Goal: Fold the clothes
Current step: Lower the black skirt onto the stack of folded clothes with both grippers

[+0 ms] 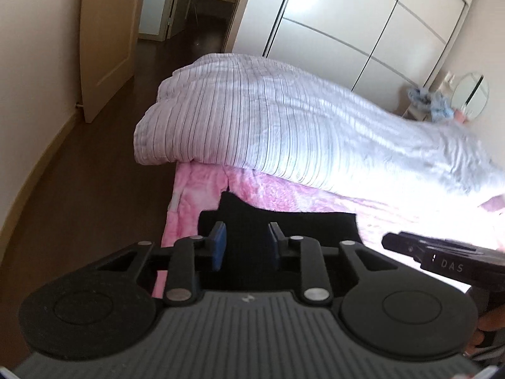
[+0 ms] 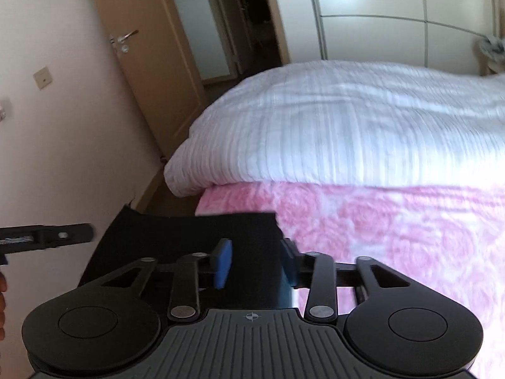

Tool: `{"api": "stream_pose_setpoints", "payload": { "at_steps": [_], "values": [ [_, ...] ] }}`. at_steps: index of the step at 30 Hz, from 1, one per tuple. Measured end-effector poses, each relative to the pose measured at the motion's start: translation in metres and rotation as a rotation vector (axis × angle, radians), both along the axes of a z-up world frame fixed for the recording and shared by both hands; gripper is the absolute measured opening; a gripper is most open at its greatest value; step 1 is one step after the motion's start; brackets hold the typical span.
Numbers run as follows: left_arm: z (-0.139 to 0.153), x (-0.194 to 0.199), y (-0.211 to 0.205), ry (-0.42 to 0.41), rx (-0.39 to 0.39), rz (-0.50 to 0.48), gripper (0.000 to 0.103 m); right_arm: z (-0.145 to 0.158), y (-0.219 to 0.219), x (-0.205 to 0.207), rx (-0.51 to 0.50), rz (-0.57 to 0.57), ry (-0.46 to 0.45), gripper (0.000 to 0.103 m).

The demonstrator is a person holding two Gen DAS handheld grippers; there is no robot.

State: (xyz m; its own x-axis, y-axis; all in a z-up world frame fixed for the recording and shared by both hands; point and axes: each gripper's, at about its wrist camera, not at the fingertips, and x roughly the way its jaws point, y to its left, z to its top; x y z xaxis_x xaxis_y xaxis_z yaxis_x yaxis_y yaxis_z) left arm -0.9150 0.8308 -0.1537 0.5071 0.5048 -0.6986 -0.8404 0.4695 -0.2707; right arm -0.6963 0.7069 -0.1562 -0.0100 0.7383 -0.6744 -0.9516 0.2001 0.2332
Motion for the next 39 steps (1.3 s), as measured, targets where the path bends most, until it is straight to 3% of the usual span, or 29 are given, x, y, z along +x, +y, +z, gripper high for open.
{"api": "stream_pose_setpoints", "payload": {
  "at_steps": [5, 8, 11, 15, 18, 20, 25, 30, 34, 37, 39],
  "values": [
    [-0.038, 0.018, 0.014, 0.120, 0.026, 0.039, 0.025, -0.036, 0.038, -0.016, -0.057, 0.044, -0.099, 0.032],
    [-0.060, 0.010, 0.016, 0.094, 0.015, 0.061, 0.029, -0.069, 0.043, -0.020, -0.105, 0.033, -0.080, 0.032],
    [-0.072, 0.006, 0.019, 0.094, 0.029, 0.077, 0.032, -0.077, 0.044, -0.027, -0.106, 0.054, -0.113, 0.033],
    [-0.057, -0.001, 0.017, 0.103, 0.039, 0.074, 0.029, -0.067, 0.037, -0.015, -0.081, 0.074, -0.030, 0.033],
    [-0.032, -0.014, 0.002, 0.052, 0.054, 0.080, 0.023, -0.044, 0.014, 0.002, -0.049, 0.027, 0.104, 0.033],
    [-0.016, -0.024, -0.018, 0.023, 0.049, 0.062, 0.021, -0.029, -0.010, 0.006, -0.024, 0.020, 0.123, 0.033],
    [-0.008, -0.031, -0.079, 0.031, 0.016, -0.050, 0.015, -0.012, -0.065, -0.016, -0.042, 0.086, 0.063, 0.033],
    [-0.051, -0.033, -0.105, 0.140, -0.067, -0.033, 0.008, -0.029, -0.085, -0.052, -0.114, 0.135, -0.010, 0.033],
    [-0.063, -0.031, -0.107, 0.186, -0.052, -0.034, 0.007, -0.053, -0.078, -0.077, -0.199, 0.172, -0.118, 0.033],
    [-0.063, -0.028, -0.111, 0.219, -0.028, -0.042, 0.007, -0.059, -0.080, -0.094, -0.206, 0.189, -0.215, 0.036],
    [-0.063, -0.028, -0.117, 0.233, -0.017, -0.035, 0.006, -0.061, -0.080, -0.097, -0.216, 0.193, -0.232, 0.037]
  ]
}}
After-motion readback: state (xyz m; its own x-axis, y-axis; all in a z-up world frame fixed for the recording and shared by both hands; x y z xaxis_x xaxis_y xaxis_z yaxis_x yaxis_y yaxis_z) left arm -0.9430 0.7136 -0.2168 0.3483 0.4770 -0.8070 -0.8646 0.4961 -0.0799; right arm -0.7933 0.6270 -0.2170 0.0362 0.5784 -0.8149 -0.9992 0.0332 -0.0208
